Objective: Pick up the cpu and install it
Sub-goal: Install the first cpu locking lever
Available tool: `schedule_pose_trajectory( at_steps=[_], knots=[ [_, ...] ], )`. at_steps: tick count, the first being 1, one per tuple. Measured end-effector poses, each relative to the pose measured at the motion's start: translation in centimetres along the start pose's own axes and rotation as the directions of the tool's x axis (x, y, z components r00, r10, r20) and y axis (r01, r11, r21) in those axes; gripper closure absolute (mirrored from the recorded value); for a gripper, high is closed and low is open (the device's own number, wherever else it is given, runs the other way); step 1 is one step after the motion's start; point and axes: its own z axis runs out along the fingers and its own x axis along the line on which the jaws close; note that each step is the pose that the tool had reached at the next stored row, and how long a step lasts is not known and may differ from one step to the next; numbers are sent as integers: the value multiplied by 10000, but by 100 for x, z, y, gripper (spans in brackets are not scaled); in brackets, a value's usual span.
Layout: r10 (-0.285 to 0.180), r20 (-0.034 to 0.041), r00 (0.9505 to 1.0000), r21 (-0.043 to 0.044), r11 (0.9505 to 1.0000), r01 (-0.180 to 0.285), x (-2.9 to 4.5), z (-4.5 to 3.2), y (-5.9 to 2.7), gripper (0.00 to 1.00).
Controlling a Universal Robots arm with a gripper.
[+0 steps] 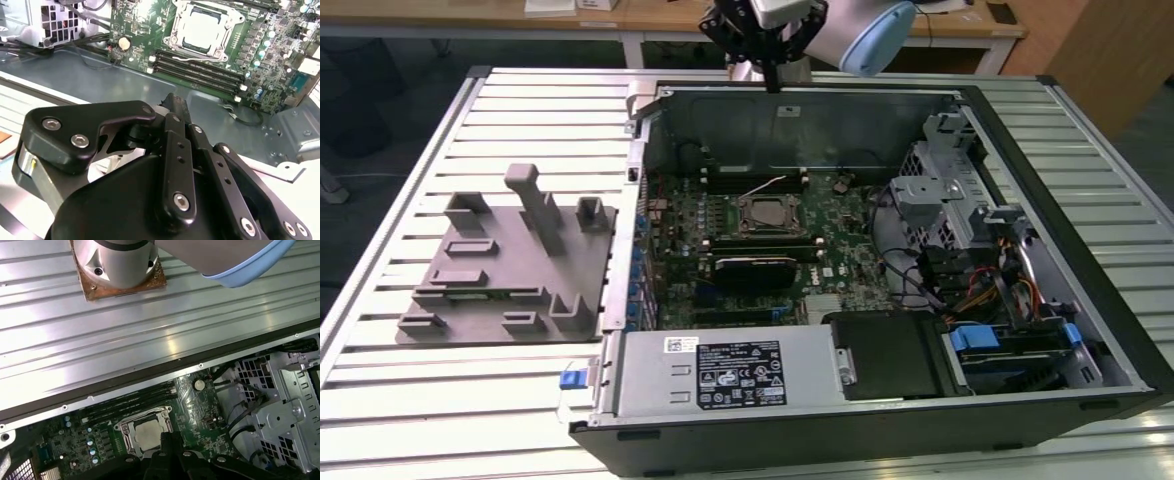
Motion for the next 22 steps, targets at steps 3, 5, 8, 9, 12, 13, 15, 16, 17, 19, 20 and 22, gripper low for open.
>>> schedule_pose_trajectory(
  at_steps=[3, 5, 8, 9, 12, 13, 15, 16, 17, 19, 20, 22],
  knots=[
    [-11, -5, 10000, 45, 10000, 11, -10, 44, 0, 89],
    [-13, -17, 10000, 67, 10000, 13, -13, 75, -1, 89],
    [-13, -50, 10000, 88, 10000, 13, -9, 128, -6, 89],
    [-12, -58, 10000, 92, 10000, 12, -5, 145, -9, 89],
    [-16, -65, 10000, 109, 9999, 16, 6, 196, -16, 89],
    [-19, -64, 10000, 117, 9999, 20, 9, 212, -18, 89],
    [-22, -61, 10000, 131, 9999, 23, 17, 244, -23, 89],
    [-22, -59, 10000, 135, 9999, 23, 21, 260, -25, 89],
    [-23, -58, 10000, 137, 9999, 24, 25, 278, -28, 89],
    [-24, -62, 10000, 140, 9999, 24, 34, 314, -33, 89],
    [-23, -63, 10000, 142, 9999, 24, 38, 331, -36, 89],
    [-24, -63, 10000, 145, 9999, 25, 46, 365, -41, 89]
  ],
)
